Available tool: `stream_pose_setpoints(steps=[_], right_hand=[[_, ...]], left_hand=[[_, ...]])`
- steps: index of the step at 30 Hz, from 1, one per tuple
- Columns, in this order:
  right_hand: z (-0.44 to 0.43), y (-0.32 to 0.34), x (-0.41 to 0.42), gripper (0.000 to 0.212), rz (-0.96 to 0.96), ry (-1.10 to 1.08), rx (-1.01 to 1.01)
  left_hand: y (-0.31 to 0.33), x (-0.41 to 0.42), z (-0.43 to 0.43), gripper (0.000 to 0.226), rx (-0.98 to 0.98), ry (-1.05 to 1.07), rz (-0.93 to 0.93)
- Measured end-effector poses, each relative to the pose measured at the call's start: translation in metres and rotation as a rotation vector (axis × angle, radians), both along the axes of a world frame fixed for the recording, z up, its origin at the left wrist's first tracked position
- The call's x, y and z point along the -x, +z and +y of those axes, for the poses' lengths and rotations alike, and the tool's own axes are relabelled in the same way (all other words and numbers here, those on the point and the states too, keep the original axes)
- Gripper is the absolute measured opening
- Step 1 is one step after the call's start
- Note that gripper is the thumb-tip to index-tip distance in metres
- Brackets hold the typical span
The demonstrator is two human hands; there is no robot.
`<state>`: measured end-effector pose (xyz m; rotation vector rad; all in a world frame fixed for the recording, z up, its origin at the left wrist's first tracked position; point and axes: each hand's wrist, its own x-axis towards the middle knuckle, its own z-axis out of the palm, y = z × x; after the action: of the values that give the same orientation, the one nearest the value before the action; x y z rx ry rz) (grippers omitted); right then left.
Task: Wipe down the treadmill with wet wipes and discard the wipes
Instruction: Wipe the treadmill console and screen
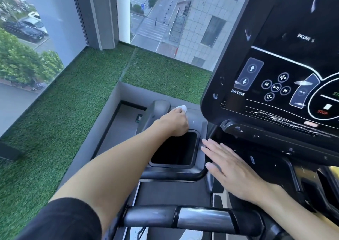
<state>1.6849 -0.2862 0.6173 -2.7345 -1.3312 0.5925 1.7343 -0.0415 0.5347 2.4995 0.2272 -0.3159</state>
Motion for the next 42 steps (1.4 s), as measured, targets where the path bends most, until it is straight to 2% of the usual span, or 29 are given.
stream_pose_setpoints(steps=[2,4,7,10,12,15,17,22,27,30,33,35,40,42], right_hand=[[-0.003,0.000,-0.001,0.047,-0.098,-0.047,-0.069],[-0.005,-0.003,-0.001,0.045,-0.134,-0.044,-0.076],[-0.006,-0.006,-0.002,0.048,-0.053,-0.047,-0.080],[-0.007,-0.005,-0.004,0.049,0.010,-0.064,-0.102],[-0.007,-0.005,-0.004,0.049,0.032,-0.077,-0.118],[-0.007,-0.007,-0.004,0.049,0.062,-0.084,-0.112],[-0.007,-0.007,-0.005,0.049,0.077,-0.095,-0.119],[-0.009,-0.009,-0.007,0.050,0.117,-0.090,-0.117],[-0.006,-0.010,-0.006,0.065,0.127,-0.085,-0.063],[-0.001,-0.008,-0.003,0.059,0.135,-0.111,-0.021],[0.001,-0.005,0.000,0.057,0.137,-0.121,0.007],[0.000,-0.006,0.000,0.063,0.120,-0.107,0.032],[-0.002,-0.010,-0.001,0.081,0.062,-0.056,0.053],[-0.003,-0.010,-0.001,0.085,0.060,-0.055,0.049]], left_hand=[[-0.003,0.006,0.000,0.056,-0.083,-0.052,0.002],[-0.001,0.005,-0.004,0.066,-0.103,-0.039,0.040],[0.015,-0.005,-0.009,0.084,-0.142,-0.045,0.080],[0.015,-0.012,-0.009,0.065,-0.088,-0.081,0.038],[0.014,-0.011,-0.007,0.065,-0.059,-0.129,0.037],[0.010,-0.015,0.000,0.053,-0.179,-0.038,0.042],[0.014,-0.017,-0.003,0.056,-0.197,-0.009,0.032],[0.009,-0.012,-0.006,0.055,-0.050,-0.138,-0.052],[0.000,-0.007,0.003,0.052,-0.144,-0.104,-0.090],[-0.005,-0.001,0.002,0.053,-0.131,-0.190,-0.177],[-0.009,0.001,0.012,0.057,-0.257,-0.165,-0.173],[-0.008,-0.001,0.007,0.056,-0.272,-0.113,-0.174],[-0.008,0.008,-0.004,0.045,-0.196,-0.161,-0.305],[-0.011,0.006,0.004,0.047,-0.238,-0.141,-0.268]])
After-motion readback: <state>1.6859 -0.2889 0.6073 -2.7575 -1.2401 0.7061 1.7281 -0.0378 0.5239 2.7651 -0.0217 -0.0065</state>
